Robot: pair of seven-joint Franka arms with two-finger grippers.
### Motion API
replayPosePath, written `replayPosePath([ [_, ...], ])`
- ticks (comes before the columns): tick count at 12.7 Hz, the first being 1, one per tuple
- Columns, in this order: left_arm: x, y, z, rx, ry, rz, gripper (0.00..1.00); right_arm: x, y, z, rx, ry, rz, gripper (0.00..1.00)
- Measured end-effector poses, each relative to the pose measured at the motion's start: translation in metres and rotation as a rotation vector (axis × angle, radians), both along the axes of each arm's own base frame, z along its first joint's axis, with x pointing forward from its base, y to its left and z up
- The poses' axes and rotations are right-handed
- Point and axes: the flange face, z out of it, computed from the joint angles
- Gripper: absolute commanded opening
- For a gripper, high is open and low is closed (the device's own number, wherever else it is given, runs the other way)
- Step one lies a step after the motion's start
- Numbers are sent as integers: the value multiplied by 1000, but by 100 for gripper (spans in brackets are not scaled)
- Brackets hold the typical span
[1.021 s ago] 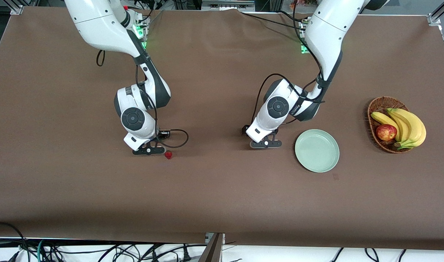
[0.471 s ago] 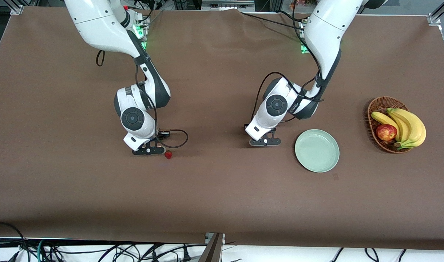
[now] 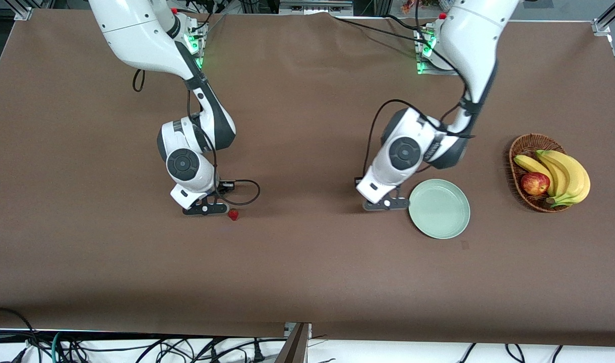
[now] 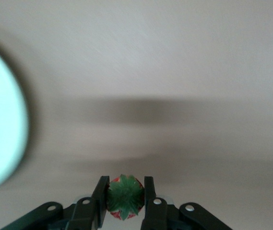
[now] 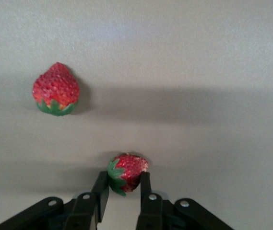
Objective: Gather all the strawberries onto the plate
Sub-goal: 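Place the strawberry on the plate while the right gripper grasps another, then carry the second strawberry with the right gripper and set it mid-table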
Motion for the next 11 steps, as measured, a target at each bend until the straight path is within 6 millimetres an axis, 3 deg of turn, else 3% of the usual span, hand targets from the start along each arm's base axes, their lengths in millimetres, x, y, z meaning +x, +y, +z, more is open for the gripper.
replayPosePath([
  [2, 28, 49, 24, -12, 2, -60, 10, 5, 4, 9, 5, -9, 1, 22],
  [5, 53, 129, 16, -27, 5, -188, 14, 16, 24, 39, 67, 14, -56, 22],
  [7, 57, 151, -7, -9, 18, -242, 18, 19, 45, 61, 155, 29, -120, 22],
  [9, 58, 151, -33, 41, 14, -296, 27, 15, 73, 74, 216, 40, -203, 22],
  [10, 58, 150, -39, 53, 16, -310, 78, 10, 95, 79, 229, 43, -251, 22],
  [11, 58, 150, -41, 57, 16, -315, 100, 4, 120, 81, 236, 45, -296, 22],
])
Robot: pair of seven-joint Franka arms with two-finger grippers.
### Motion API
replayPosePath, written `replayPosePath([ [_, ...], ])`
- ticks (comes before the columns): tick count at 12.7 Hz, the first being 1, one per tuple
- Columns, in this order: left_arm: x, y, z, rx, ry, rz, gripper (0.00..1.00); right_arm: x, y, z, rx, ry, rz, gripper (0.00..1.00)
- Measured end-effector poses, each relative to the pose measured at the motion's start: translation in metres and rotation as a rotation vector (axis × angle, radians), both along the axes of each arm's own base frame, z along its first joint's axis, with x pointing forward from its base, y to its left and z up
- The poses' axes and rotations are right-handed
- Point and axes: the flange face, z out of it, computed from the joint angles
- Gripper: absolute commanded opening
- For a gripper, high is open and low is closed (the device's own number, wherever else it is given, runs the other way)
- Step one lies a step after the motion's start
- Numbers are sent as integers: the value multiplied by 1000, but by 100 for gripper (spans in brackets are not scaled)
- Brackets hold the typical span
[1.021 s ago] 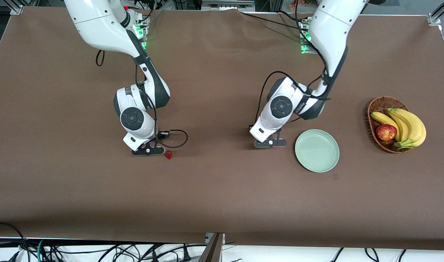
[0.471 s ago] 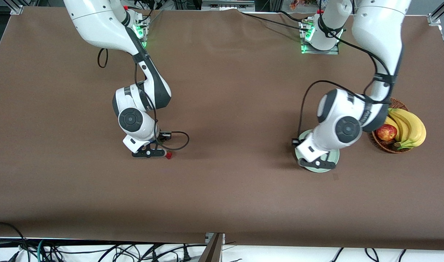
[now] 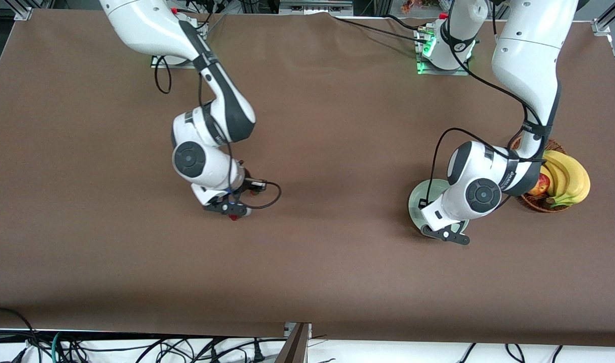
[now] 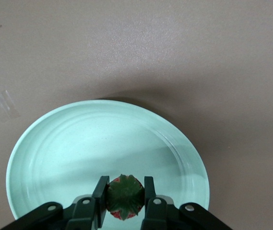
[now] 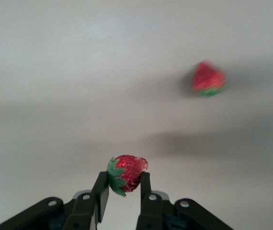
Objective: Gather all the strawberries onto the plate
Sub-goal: 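Carry the second strawberry with the right gripper and set it mid-table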
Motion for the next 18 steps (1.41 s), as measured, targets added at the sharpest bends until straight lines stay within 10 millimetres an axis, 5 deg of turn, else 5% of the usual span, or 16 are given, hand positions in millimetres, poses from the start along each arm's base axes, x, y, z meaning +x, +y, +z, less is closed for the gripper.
replayPosePath([
  [3, 3, 1, 3, 1, -8, 1, 100, -23, 93, -10, 37, -43, -166, 22],
  [7, 4, 4, 9, 5, 5, 8, 100, -74, 202, -77, 185, -164, -392, 25],
  [8, 3, 3, 14, 2, 25, 15, 100, -87, 219, -94, 214, -176, -431, 34],
  [9, 2, -1, 23, -14, 49, 29, 100, -93, 228, -99, 233, -182, -459, 62],
  [12, 6, -11, 55, -73, 85, 70, 100, -77, 227, -82, 258, -203, -487, 82],
  [14, 8, -16, 66, -116, 88, 115, 100, -47, 205, -57, 211, -181, -493, 89],
  [18, 2, -44, 70, -154, 108, 258, 100, 27, 87, 23, 32, -80, -220, 90],
])
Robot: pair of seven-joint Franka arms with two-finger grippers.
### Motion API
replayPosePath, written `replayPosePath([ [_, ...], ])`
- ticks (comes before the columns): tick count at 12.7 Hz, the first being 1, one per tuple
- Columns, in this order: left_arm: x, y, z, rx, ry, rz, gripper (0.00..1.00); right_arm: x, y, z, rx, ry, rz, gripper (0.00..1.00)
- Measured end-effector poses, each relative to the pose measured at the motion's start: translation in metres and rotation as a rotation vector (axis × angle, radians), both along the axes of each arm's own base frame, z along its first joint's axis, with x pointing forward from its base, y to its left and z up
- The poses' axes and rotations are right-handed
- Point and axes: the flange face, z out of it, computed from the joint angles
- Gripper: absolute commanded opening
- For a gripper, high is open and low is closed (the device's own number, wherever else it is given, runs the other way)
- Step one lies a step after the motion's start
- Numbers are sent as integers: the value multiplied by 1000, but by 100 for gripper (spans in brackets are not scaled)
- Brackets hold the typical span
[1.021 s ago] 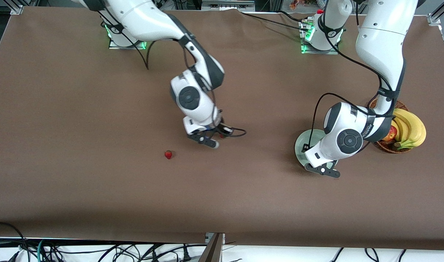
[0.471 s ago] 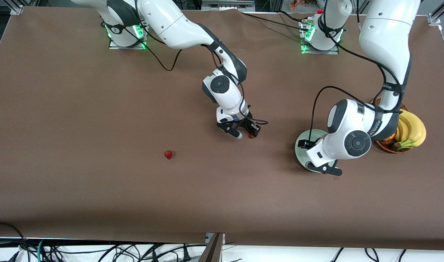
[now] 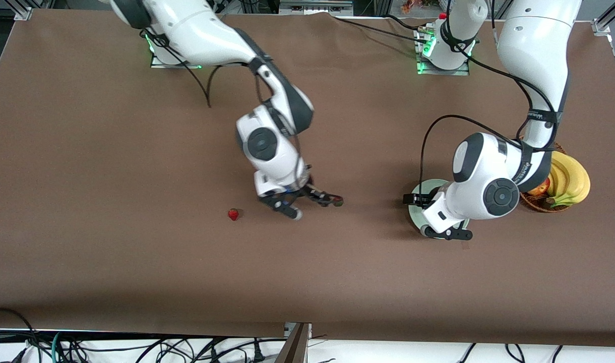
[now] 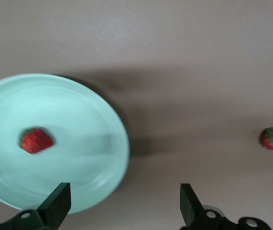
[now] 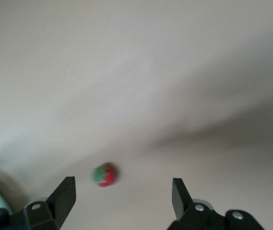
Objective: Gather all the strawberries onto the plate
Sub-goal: 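Carry the second strawberry with the right gripper and set it mid-table, then grasp the second strawberry mid-table with the left gripper, then place the strawberry on the plate while the right gripper grasps the last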
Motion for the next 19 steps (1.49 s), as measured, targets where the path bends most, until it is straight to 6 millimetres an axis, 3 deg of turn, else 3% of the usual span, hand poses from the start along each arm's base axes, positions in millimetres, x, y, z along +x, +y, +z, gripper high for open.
replayPosePath([
  [1, -2, -15, 0, -26, 4, 45, 100, 11, -36, 7, -42, 20, 91, 90],
  [3, 2, -50, -4, -98, -60, 125, 100, 25, -101, -5, -116, 29, 257, 90],
  [5, 5, -89, -18, -139, -144, 175, 100, 30, -142, -26, -157, 26, 359, 90],
  [7, -9, -138, -36, -143, -179, 214, 100, 30, -158, -47, -170, -12, 400, 89],
  [10, -46, -211, -66, -45, -258, 138, 100, 26, -182, -82, -189, -68, 457, 85],
  [11, -57, -226, -76, -9, -274, 115, 100, 26, -189, -86, -192, -69, 456, 82],
  [13, -67, -238, -88, 33, -292, 89, 99, 28, -195, -86, -193, -75, 455, 76],
  [15, -71, -241, -92, 46, -299, 66, 49, 28, -193, -86, -188, -78, 454, 74],
  [16, -73, -243, -94, 51, -298, 57, 48, 28, -191, -87, -183, -83, 453, 73],
  [17, -77, -246, -98, 54, -292, 49, 41, 27, -188, -87, -180, -91, 453, 72],
  [19, -86, -254, -107, 59, -283, 32, 9, 27, -184, -93, -180, -104, 455, 68],
])
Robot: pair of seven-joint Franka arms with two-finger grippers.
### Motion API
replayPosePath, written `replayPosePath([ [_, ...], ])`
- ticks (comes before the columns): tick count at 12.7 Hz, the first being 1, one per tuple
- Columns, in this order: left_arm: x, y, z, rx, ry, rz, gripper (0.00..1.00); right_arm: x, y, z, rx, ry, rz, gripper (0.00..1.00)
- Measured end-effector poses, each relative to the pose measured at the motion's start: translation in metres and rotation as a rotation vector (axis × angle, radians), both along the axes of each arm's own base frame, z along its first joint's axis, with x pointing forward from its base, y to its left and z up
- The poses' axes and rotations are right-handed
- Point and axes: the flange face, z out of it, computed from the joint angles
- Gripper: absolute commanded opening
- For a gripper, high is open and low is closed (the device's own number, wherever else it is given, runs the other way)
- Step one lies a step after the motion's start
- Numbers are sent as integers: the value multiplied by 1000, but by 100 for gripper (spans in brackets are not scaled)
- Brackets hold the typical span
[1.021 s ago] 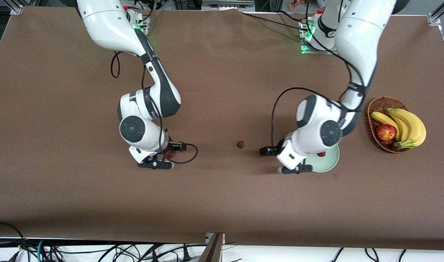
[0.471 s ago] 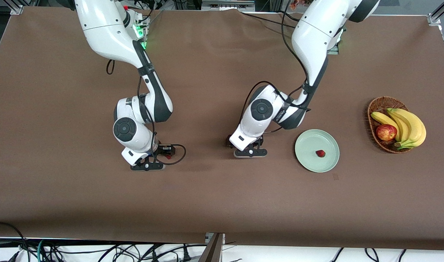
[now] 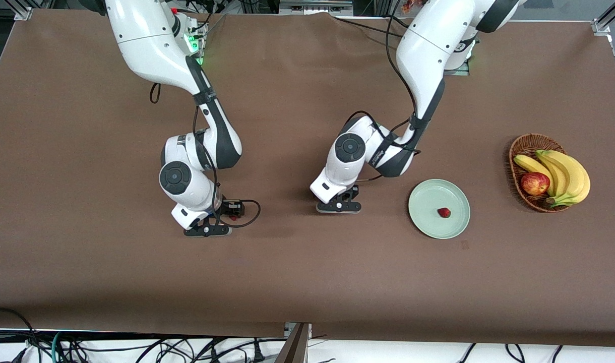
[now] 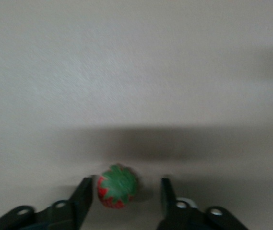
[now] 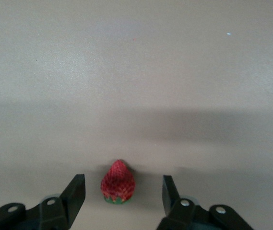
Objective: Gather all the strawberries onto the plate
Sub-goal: 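Place the strawberry on the plate while the right gripper grasps the last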
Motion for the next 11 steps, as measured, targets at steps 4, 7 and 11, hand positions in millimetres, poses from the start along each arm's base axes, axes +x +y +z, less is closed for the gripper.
replayPosePath([
  [4, 7, 8, 1, 8, -5, 13, 0, -2, 3, -9, -3, 1, 4, 56],
  [7, 36, 48, 34, 52, 26, 7, 0, -3, 3, -10, -3, 3, 4, 54],
  [11, 78, 160, 111, 106, 118, -133, 0, -4, 3, -15, -6, 8, 4, 41],
])
